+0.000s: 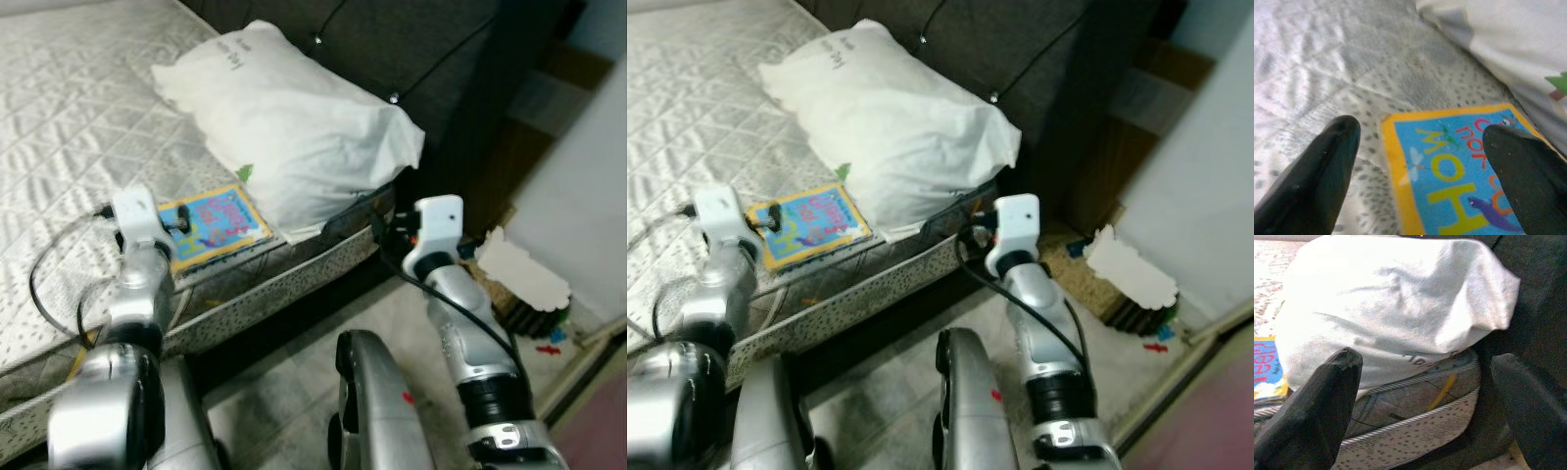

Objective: Clean up the room

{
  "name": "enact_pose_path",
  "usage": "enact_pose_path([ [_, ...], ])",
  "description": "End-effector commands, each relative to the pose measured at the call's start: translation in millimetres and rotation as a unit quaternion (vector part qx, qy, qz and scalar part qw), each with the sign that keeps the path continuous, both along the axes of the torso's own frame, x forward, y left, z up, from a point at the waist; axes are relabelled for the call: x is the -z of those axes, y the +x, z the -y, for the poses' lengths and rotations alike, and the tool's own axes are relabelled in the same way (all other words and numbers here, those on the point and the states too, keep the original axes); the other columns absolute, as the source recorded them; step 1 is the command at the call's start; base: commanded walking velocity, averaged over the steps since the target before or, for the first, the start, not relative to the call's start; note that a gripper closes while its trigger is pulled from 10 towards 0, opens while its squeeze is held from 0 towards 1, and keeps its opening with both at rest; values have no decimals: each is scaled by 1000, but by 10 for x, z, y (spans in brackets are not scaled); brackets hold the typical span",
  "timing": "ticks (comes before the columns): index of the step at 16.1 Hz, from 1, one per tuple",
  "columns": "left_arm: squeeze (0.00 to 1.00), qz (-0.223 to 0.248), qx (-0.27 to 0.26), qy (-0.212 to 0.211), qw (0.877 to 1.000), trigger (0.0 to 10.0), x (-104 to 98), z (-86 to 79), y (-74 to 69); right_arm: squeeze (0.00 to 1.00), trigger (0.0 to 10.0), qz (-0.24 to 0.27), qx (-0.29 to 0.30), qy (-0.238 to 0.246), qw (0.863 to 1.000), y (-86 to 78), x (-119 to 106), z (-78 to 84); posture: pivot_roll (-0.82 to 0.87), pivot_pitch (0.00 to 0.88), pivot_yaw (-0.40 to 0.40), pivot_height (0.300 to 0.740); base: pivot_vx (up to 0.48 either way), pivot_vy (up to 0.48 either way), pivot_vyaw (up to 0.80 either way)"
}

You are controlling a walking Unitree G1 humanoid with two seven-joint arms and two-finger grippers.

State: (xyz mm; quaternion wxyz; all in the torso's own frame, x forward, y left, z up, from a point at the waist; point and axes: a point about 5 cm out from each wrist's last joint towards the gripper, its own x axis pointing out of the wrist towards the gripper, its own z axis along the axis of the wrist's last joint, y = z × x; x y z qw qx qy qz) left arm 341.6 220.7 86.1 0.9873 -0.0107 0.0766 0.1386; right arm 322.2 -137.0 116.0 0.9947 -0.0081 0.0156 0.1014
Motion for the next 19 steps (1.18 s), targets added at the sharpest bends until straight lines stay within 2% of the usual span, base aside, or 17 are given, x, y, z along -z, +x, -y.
enact_pose_path([
  [1, 1000, 24, -10, 11, 1000, 10000, -78, -4, -27, 0, 10000, 0, 3, 5, 1000, 31, 3, -22, -99, 0, -41, 501, 0, 0, 0],
  [2, 1000, 39, -34, 10, 999, 10000, -29, -6, -204, 0, 10000, -4, -8, 15, 1000, 69, 19, -95, -74, 0, -40, 501, 0, 0, 0],
  [3, 1000, 41, -39, 20, 998, 10000, -22, -15, -250, 0, 10000, -5, -13, 18, 1000, 83, 23, -118, -64, 0, -40, 501, 0, 0, 0],
  [4, 694, 52, -58, 43, 996, 10000, -17, -58, -389, 0, 10000, -7, -26, 30, 999, 122, 31, -186, -44, 0, -39, 501, 0, 0, 0],
  [5, 0, 64, -61, 52, 995, 10000, -29, -73, -476, 0, 10000, -4, -31, 39, 999, 141, 23, -223, -38, 0, -37, 501, 0, 0, 0],
  [8, 0, 61, -63, 118, 989, 10000, -138, -29, -578, 0, 10000, 7, -46, 67, 997, 182, -5, -297, -17, 0, -29, 501, 0, 0, 0],
  [9, 0, 90, -2, 103, 991, 10000, -193, 33, -558, 0, 10000, 13, -51, 77, 996, 198, -32, -342, -17, 0, -25, 501, 0, 0, 0],
  [11, 0, 93, 4, 93, 991, 10000, -204, 70, -554, 0, 10000, 25, -58, 92, 994, 206, -76, -387, -23, 0, -18, 501, 0, 0, 0],
  [13, 0, 96, 21, 82, 992, 10000, -246, 155, -535, 0, 10000, 34, -67, 107, 991, 209, -109, -419, -26, 0, -15, 526, 0, 0, 0],
  [16, 0, 109, 38, 87, 990, 10000, -303, 221, -486, 0, 10000, 38, -71, 109, 991, 226, -140, -436, -31, 0, -13, 556, 0, 0, 0],
  [19, 0, 116, 73, 58, 989, 10000, -319, 347, -454, 0, 10000, 40, -71, 112, 990, 229, -145, -441, -32, 0, -10, 591, 0, 0, 0],
])
